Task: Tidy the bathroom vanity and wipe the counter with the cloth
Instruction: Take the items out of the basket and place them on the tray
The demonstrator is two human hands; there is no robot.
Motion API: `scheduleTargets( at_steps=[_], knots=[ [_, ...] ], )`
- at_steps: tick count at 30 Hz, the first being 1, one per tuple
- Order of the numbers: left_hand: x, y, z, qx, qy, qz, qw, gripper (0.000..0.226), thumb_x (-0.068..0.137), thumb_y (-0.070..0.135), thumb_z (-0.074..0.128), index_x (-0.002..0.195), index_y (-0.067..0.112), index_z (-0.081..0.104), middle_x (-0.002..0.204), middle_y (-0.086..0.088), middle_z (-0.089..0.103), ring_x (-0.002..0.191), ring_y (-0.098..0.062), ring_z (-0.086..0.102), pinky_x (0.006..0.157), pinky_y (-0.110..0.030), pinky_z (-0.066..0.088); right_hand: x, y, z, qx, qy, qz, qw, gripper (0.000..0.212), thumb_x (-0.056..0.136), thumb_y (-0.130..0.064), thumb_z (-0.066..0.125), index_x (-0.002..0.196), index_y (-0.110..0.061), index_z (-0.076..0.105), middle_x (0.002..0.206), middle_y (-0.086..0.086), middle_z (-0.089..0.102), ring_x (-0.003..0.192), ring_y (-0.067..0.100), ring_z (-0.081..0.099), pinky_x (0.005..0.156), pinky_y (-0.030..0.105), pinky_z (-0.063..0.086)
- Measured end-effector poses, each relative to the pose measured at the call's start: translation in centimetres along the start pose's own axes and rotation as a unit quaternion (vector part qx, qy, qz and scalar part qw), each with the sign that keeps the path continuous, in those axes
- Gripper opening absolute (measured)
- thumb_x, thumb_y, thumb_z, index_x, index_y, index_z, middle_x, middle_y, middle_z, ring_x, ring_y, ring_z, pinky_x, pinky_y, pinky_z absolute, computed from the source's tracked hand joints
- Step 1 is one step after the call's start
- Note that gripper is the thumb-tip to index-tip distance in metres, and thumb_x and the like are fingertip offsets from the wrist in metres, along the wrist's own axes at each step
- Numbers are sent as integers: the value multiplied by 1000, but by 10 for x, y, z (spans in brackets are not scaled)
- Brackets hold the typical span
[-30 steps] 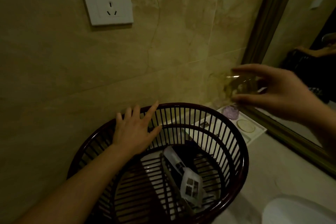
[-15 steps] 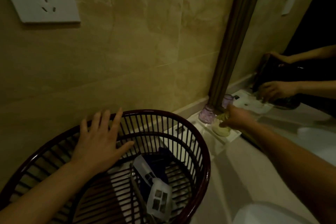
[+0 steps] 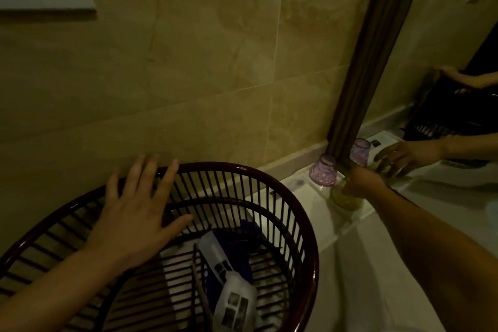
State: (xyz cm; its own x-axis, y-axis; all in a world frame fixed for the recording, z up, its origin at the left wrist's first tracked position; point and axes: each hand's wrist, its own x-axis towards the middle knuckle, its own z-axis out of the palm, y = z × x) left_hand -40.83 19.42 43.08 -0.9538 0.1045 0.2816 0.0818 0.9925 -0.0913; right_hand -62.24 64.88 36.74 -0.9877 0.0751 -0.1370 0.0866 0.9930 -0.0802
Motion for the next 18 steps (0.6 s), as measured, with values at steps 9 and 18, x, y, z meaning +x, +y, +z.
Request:
scheduleTargets(
  at_steps=[9,18],
  knots=[
    [0,1,-1,14,-11,-3,1000,92,83,84,8,150,28,-22,162,-13,-12,147,-28,-19,116,-60,-3,-8,9,4,44,-9,-47,998,75,82,-23,74,146,-8,38,137,22,54,119,34,57,97,35,44],
    [3,-3,3,-13,-9,0,1000,93,80,84,6,148,31,-26,163,-13,-9,147,-31,-15,113,-62,-4,-103,-77,-100,93,176,-118,973,37,83,-32,73,109,-8,65,98,14,66,83,32,63,71,42,53]
  ],
)
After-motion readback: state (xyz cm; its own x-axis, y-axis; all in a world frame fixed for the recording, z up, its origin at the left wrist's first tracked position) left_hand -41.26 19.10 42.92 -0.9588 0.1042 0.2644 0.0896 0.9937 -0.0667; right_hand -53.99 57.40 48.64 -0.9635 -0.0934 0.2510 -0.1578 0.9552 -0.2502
